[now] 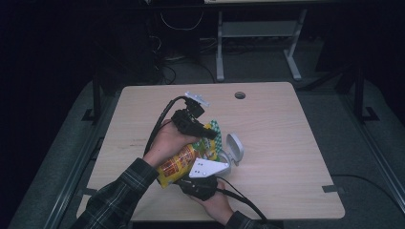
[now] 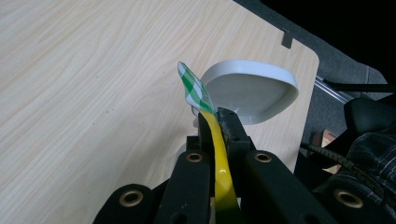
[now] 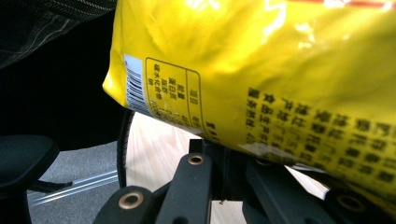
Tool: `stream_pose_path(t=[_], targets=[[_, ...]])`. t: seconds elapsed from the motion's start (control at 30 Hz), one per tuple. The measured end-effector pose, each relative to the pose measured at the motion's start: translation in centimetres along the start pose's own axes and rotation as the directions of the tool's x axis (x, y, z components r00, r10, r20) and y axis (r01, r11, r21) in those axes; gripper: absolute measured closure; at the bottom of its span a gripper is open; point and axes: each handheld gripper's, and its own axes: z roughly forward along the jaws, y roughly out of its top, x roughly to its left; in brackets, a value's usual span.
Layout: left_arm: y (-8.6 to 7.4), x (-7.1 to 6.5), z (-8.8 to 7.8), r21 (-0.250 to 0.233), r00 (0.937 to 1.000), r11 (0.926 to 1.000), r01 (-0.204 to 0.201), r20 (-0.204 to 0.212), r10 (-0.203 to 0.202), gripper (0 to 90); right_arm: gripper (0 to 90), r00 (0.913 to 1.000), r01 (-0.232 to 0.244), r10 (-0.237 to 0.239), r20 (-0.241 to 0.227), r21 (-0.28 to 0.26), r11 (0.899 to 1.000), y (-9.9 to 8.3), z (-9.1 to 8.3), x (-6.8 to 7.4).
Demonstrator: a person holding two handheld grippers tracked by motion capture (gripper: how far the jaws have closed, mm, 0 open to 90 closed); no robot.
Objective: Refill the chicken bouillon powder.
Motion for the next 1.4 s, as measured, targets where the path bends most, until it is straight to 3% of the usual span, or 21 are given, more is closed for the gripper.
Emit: stream_pose_path(t=[1.4], targets=[[0.29,-0.23,0.21,0.019,1.0,0.9998,-0.002,-0.007,0.003,90.0,90.0,1.0,-0.008,0.008,-0.006,-0.008,1.0,0.04,-0.05,0.09]])
